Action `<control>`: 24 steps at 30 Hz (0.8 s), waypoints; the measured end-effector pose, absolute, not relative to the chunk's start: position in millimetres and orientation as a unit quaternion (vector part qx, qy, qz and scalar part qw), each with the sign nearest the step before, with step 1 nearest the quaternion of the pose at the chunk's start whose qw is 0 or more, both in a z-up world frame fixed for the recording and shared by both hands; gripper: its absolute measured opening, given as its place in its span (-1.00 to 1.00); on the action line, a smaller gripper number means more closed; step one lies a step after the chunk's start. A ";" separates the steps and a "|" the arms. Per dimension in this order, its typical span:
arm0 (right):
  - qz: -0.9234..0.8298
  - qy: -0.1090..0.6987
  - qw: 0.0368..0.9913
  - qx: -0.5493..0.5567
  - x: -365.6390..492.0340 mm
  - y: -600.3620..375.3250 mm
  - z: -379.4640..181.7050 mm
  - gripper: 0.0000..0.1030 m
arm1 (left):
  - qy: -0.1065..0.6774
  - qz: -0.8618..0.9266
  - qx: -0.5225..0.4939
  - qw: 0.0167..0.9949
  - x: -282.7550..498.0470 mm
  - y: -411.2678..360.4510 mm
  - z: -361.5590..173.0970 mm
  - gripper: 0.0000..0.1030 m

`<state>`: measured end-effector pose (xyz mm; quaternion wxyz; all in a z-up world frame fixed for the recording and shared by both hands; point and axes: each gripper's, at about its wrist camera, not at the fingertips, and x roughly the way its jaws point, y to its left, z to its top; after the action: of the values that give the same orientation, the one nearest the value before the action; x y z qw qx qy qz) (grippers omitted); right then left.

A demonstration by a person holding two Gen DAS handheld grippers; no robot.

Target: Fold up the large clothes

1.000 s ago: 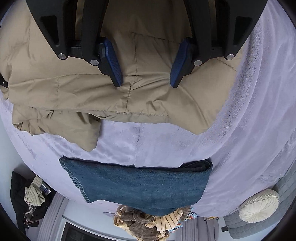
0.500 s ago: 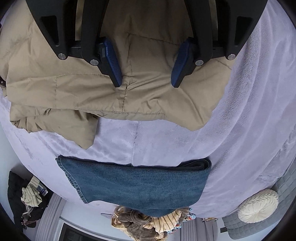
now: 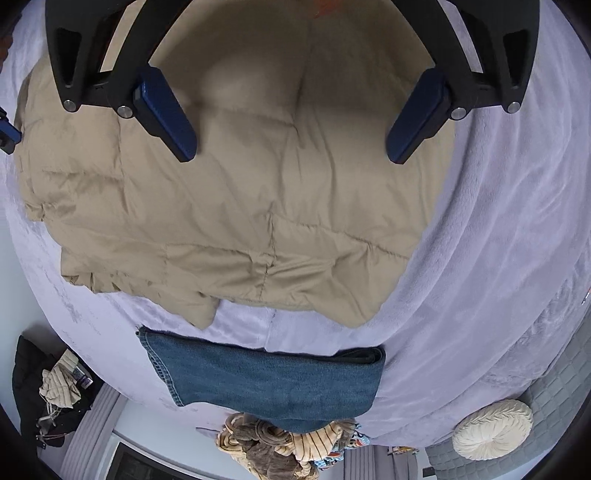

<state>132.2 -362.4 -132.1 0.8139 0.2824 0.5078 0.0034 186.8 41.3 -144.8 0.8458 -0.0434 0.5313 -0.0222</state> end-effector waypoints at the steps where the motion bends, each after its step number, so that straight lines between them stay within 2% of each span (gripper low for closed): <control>1: 0.004 0.508 0.811 0.291 123.1 -361.7 -131.6 0.01 | 0.535 -0.022 -0.043 0.844 182.5 39.3 -144.2 1.00; 8: 0.006 0.518 0.791 0.326 76.8 -363.7 -135.1 0.14 | 0.552 -0.019 -0.040 0.832 151.3 27.8 -140.6 1.00; 15: 0.005 0.524 0.779 0.345 41.2 -365.8 -142.7 0.47 | 0.572 -0.024 -0.054 0.818 119.7 17.1 -143.7 1.00; 24: 0.024 0.533 0.759 0.373 18.7 -366.6 -156.4 0.59 | 0.582 -0.010 -0.090 0.808 84.6 20.4 -153.2 1.00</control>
<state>18.7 -366.6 -156.4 0.7591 0.3727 0.5332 0.0239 84.6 20.4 -153.2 0.8082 -0.0896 0.5819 -0.0100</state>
